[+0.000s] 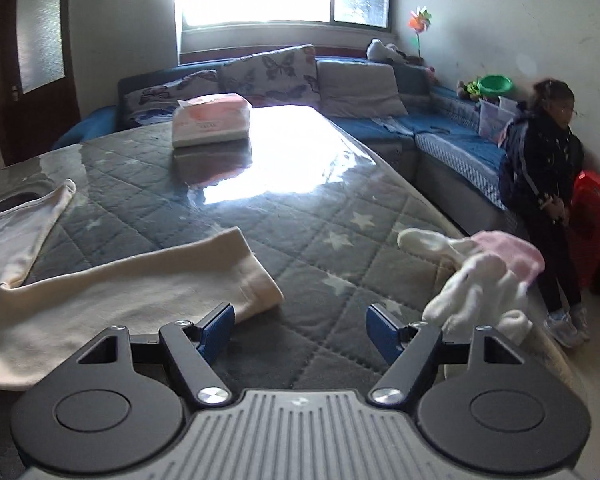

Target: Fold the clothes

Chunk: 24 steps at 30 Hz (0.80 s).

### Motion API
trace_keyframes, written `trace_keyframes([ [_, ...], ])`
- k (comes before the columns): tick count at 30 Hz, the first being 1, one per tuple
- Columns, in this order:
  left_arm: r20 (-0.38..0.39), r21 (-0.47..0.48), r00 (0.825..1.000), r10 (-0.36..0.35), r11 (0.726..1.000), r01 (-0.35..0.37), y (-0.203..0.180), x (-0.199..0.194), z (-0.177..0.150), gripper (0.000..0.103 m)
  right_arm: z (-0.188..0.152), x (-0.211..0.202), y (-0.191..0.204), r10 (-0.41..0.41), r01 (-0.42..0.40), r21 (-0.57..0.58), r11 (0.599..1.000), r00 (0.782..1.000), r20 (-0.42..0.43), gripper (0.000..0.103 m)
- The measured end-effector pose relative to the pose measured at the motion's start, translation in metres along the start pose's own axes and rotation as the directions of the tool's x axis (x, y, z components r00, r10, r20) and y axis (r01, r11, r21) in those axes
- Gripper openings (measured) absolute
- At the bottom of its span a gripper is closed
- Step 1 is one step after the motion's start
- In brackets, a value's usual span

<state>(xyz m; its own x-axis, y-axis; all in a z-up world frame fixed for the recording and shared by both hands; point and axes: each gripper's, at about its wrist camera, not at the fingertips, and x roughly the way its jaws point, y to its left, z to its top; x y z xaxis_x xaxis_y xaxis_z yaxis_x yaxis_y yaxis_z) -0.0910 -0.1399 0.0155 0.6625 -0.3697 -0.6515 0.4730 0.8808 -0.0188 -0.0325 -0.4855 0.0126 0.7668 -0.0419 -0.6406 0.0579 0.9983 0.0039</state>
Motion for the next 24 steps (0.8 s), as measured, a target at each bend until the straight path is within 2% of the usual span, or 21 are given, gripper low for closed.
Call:
trace_keyframes([
  [9, 0.040, -0.022, 0.999, 0.024, 1.000, -0.023, 0.007, -0.013, 0.013, 0.061, 0.001, 0.004, -0.001, 0.034, -0.034, 0.043, 0.998, 0.999, -0.004, 0.068],
  [16, 0.029, -0.035, 0.999, 0.037, 0.999, -0.036, 0.009, -0.009, 0.016, 0.061, 0.002, 0.005, 0.004, 0.050, -0.050, 0.035, 0.998, 0.999, -0.002, 0.062],
  [24, 0.014, -0.024, 0.999, 0.035, 0.999, -0.034, 0.004, -0.004, 0.016, 0.061, 0.006, 0.008, 0.004, 0.096, -0.096, 0.074, 0.993, 0.995, 0.002, 0.048],
])
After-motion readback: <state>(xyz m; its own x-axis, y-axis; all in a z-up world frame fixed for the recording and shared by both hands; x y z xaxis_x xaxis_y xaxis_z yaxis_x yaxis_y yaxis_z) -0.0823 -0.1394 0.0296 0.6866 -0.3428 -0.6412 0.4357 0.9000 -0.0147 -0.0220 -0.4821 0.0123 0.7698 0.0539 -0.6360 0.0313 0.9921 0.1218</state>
